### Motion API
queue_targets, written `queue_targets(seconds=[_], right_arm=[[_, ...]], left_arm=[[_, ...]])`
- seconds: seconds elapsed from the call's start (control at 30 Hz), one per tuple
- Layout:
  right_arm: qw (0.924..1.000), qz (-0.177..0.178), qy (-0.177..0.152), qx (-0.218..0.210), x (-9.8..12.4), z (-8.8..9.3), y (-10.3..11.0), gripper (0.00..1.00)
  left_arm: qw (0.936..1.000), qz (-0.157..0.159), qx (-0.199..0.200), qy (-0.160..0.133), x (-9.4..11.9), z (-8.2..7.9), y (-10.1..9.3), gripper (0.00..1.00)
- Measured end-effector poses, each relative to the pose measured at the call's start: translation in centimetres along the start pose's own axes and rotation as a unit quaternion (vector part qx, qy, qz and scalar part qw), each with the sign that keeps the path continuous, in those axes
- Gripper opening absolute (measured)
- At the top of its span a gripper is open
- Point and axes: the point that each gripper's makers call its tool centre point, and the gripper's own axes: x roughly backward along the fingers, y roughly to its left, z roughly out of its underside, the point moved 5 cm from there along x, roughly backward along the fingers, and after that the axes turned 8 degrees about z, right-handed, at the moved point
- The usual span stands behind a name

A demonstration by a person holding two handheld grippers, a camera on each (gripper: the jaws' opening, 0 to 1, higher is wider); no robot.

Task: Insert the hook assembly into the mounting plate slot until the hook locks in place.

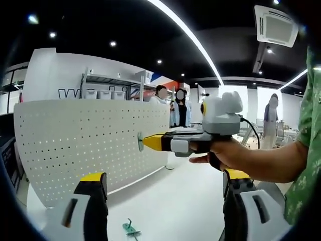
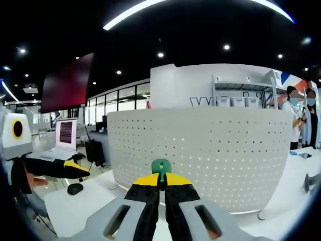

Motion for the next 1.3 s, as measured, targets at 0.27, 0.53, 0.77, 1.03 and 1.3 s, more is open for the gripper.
queue_targets(seconds=[0.27, 0.53, 0.77, 1.03, 1.3], right_arm=[[0.9997, 0.023, 0.000, 0.008, -1.1, 0.6, -1.6, 0.01], [0.9991, 0.041, -0.005, 0.012, -1.9, 0.7, -3.0, 0.01], [0.9981, 0.057, -0.008, 0.021, -2.9, 0.7, -4.0, 0.01], [0.9967, 0.080, -0.009, 0.007, -4.0, 1.1, -5.2, 0.01], [0.9947, 0.102, -0.013, -0.001, -5.3, 1.0, -6.5, 0.01]], left_arm=[[0.9997, 0.022, -0.006, 0.005, 0.2, 0.7, -0.2, 0.98], [0.9994, 0.036, -0.003, 0.004, 0.2, 1.2, 0.2, 0.97], [0.9992, 0.039, 0.007, 0.005, 0.1, 2.0, 0.8, 0.96], [0.9990, 0.039, 0.018, 0.009, -0.2, 2.8, 1.4, 0.96], [0.9988, 0.036, 0.028, 0.017, -0.3, 3.6, 1.7, 0.95]])
